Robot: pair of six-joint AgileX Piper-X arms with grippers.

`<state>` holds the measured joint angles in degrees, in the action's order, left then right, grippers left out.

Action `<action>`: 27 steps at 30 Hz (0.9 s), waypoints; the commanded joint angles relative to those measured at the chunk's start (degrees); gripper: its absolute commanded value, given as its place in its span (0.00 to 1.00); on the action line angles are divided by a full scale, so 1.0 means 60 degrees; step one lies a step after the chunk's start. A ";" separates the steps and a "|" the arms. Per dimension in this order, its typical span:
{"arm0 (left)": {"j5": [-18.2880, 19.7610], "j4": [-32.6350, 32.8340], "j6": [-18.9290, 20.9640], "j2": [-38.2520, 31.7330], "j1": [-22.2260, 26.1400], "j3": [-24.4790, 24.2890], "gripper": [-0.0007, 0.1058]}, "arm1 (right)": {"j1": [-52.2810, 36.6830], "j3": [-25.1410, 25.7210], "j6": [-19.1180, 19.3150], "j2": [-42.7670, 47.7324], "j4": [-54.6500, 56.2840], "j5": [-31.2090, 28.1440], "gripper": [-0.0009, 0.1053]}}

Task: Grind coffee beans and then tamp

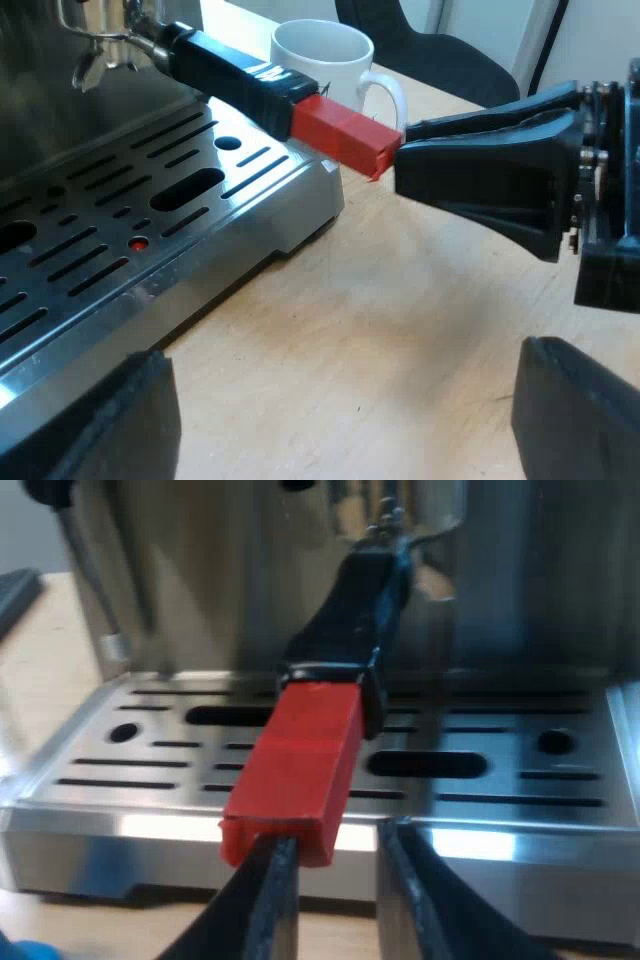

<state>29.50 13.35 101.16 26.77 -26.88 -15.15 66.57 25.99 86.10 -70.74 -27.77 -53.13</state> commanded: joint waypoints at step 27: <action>0.0200 -0.0211 0.0076 -0.0238 -0.0046 -0.0042 0.66 | 0.2854 0.0041 0.1269 0.1629 0.0611 -0.2570 0.36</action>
<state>29.58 13.21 101.16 26.27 -26.88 -15.15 82.95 25.99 92.06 -62.10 -23.87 -66.70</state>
